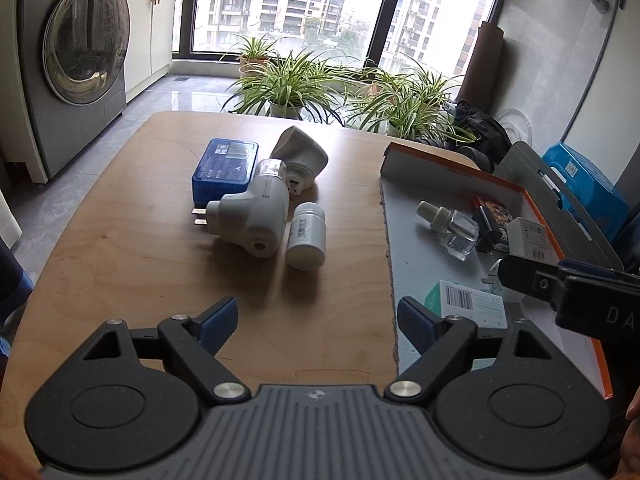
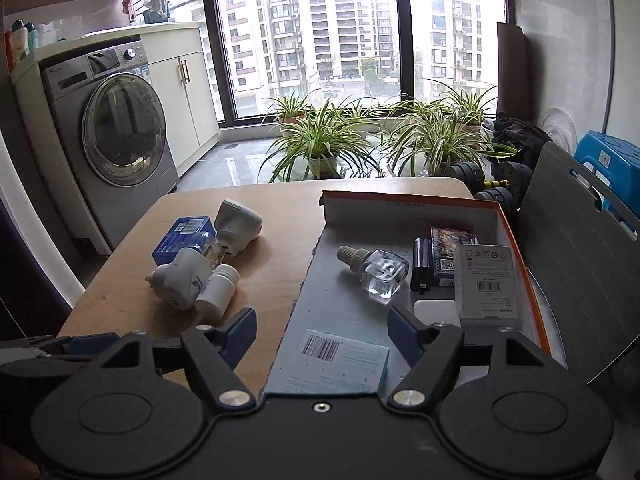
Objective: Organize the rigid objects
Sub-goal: 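Release the bandage box in the tray with the left tool while the right tool releases the adapter, then move the left tool to the white diffuser while the right tool moves to the pill bottle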
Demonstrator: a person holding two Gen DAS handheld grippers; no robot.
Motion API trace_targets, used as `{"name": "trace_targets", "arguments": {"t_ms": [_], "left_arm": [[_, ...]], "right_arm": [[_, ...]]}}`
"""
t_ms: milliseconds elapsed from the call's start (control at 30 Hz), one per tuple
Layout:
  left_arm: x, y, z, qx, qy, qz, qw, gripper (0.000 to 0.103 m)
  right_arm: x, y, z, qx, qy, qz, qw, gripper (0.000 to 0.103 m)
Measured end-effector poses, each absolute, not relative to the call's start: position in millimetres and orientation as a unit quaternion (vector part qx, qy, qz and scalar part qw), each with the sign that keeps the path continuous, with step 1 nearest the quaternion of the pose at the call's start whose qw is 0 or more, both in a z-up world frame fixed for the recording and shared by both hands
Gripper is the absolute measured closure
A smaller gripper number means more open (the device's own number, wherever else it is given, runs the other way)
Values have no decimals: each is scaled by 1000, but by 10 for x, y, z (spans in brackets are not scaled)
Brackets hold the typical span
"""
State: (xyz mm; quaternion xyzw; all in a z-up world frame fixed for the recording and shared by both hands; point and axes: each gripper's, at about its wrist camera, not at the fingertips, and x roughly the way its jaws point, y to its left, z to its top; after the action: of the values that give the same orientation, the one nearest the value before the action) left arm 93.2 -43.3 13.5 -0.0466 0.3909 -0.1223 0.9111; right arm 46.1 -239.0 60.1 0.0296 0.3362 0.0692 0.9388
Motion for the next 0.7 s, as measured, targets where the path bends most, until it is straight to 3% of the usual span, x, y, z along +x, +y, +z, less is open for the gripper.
{"name": "trace_targets", "arguments": {"t_ms": [700], "left_arm": [[1178,10,65,-49,387,-86,917,8]], "right_arm": [[577,-2089,484,12,356,93,930,17]]}}
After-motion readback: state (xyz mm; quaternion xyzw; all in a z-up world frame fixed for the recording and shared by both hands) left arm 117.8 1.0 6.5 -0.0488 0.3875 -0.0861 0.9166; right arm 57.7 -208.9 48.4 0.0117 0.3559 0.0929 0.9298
